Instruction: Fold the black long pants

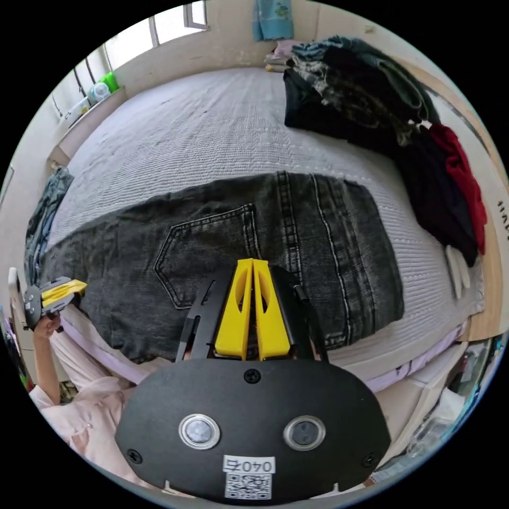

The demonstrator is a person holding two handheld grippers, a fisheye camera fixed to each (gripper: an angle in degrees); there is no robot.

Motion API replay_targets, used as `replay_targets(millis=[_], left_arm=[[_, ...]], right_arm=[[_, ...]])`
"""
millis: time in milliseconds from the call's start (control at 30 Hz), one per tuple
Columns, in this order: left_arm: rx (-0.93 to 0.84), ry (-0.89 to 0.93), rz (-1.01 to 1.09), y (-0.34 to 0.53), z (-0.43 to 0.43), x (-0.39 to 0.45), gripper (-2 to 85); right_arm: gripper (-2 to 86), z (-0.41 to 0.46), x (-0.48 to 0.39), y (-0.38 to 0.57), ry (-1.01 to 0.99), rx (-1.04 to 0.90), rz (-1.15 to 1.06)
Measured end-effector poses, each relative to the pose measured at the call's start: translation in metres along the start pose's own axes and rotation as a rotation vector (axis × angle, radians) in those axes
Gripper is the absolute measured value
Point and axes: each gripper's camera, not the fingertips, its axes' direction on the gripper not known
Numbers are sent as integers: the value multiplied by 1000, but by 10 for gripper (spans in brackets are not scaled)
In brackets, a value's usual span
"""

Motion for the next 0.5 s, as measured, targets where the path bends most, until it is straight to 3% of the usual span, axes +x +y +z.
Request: replay_targets(millis=[100, 167, 300, 433, 467, 500], left_arm=[[-46, 11, -48, -17, -12, -1, -9], [83, -2, 24, -38, -44, 26, -9], [187, 8, 175, -97, -58, 81, -9], [16, 47, 293, -145, -6, 132, -8], [-41, 14, 297, -148, 10, 139, -8], [11, 9, 300, -146, 4, 140, -8]], right_arm=[[-10, -13, 8, -3, -26, 18, 37], [-10, -27, 4, 0, -2, 80, 45], [-10, -43, -22, -10, -218, 141, -88], [-10, 10, -56, -28, -32, -69, -223], [-10, 10, -58, -27, -26, -36, -231], [-10, 5, -59, -29, -19, -54, -244]])
